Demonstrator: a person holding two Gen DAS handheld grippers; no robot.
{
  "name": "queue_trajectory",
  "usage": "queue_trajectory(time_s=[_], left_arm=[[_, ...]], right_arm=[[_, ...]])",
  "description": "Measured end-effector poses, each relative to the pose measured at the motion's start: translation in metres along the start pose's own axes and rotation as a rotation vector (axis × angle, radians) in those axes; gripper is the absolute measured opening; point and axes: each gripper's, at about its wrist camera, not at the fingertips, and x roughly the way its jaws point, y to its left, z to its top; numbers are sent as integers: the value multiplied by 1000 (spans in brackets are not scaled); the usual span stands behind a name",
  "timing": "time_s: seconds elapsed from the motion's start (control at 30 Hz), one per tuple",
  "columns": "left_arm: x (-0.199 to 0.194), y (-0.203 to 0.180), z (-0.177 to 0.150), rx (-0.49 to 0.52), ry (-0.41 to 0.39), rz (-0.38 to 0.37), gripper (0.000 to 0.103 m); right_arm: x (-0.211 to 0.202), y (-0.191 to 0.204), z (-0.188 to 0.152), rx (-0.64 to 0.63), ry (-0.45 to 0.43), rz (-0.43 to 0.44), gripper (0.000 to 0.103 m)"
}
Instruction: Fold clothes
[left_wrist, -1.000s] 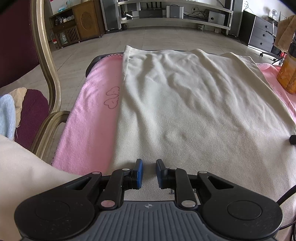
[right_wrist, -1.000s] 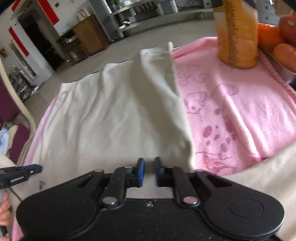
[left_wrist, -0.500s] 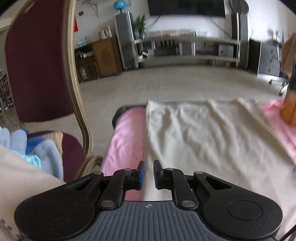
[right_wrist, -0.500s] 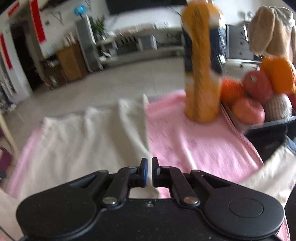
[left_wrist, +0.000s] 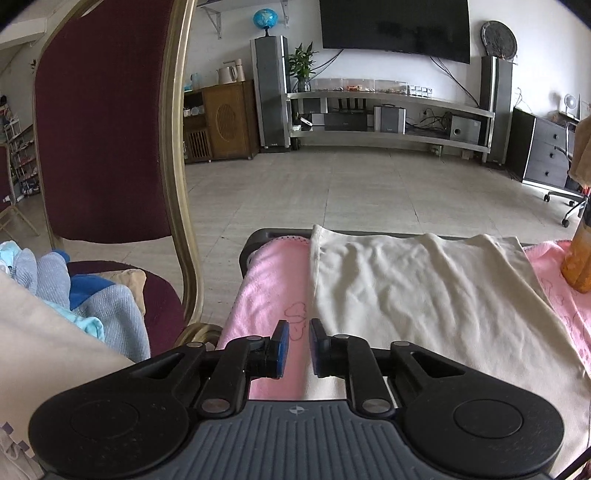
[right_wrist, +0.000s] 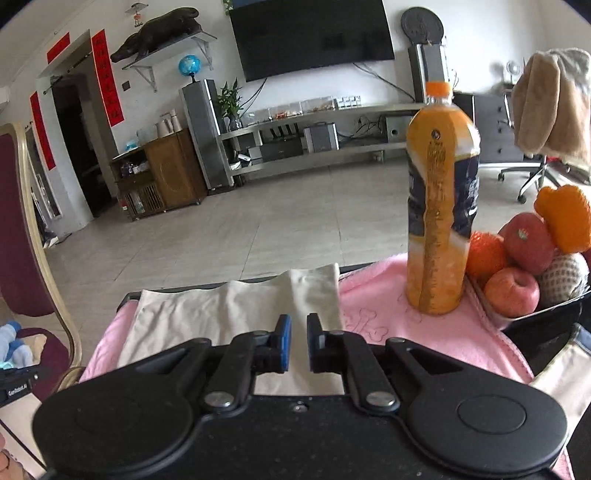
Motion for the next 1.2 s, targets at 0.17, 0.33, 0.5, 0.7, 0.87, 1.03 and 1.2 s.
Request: queue_trajectory(time_s=[0.17,0.33,0.5,0.7,0.87,1.03,1.2], left_arm=[[15,-5,2,9,47,-25,16],[37,-14,8,27,92,-42,14],[56,-21,16,33,115,-46,15],[81,-27,13,24,172,-80,15],[107,-38,9,42,221,-124,15],[131,-49,-1,96,258,-129,15],[141,-45,-10,129,281,-121,15]], right_arm=[[12,4,6,29,30,17,17],[31,4,11,82,50,21,17],[55,5,16,105,61,14,17],[81,0,22,124,56,-3,24],[122,-13,35,135,80,-48,19],[183,-20,38,116,146,-120,16],[237,-36,34,167,205,-158,16]])
